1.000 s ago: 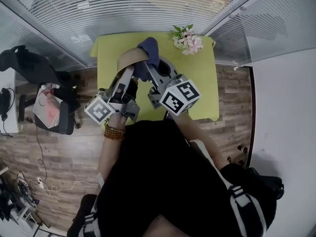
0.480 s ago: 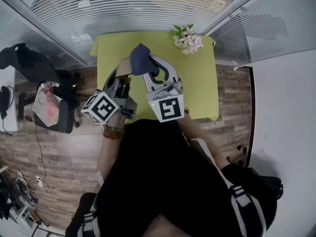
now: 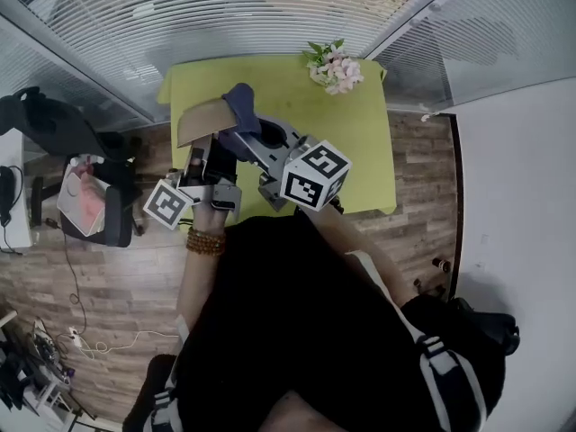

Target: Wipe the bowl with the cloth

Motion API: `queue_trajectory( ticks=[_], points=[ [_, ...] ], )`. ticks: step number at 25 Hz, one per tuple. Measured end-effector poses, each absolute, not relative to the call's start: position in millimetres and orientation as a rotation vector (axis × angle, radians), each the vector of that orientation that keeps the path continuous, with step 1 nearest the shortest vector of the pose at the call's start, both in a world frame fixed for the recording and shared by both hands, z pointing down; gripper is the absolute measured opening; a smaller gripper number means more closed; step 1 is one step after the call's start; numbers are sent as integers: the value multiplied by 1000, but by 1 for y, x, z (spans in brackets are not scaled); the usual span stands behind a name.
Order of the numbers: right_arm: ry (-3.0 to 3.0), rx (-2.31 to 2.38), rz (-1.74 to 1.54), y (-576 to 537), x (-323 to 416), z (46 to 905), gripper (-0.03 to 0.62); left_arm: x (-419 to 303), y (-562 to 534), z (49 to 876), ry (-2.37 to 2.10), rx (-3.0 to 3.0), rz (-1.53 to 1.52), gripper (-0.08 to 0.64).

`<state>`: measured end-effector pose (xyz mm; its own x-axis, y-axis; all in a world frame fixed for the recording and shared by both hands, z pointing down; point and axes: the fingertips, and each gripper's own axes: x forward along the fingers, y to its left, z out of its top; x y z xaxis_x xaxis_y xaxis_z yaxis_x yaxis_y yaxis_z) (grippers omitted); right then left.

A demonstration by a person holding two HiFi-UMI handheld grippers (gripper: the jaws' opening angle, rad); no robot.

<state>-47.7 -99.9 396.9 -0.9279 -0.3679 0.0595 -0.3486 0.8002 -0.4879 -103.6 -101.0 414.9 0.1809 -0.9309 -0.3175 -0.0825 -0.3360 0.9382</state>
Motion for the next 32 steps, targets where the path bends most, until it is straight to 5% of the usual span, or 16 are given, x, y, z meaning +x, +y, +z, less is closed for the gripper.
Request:
queue_trajectory(
  ticks=[7, 14, 32],
  points=[
    [3188, -326, -865, -93, -3, 428, 46, -130, -104, 441, -1400, 1829, -754, 17],
    [2977, -930, -929, -146, 64, 447, 48, -151, -107, 447, -1711, 1997, -479, 17],
    [3043, -1090, -941, -137, 46, 481, 49, -104, -122, 616, -1556, 1859, 46, 18]
  ],
)
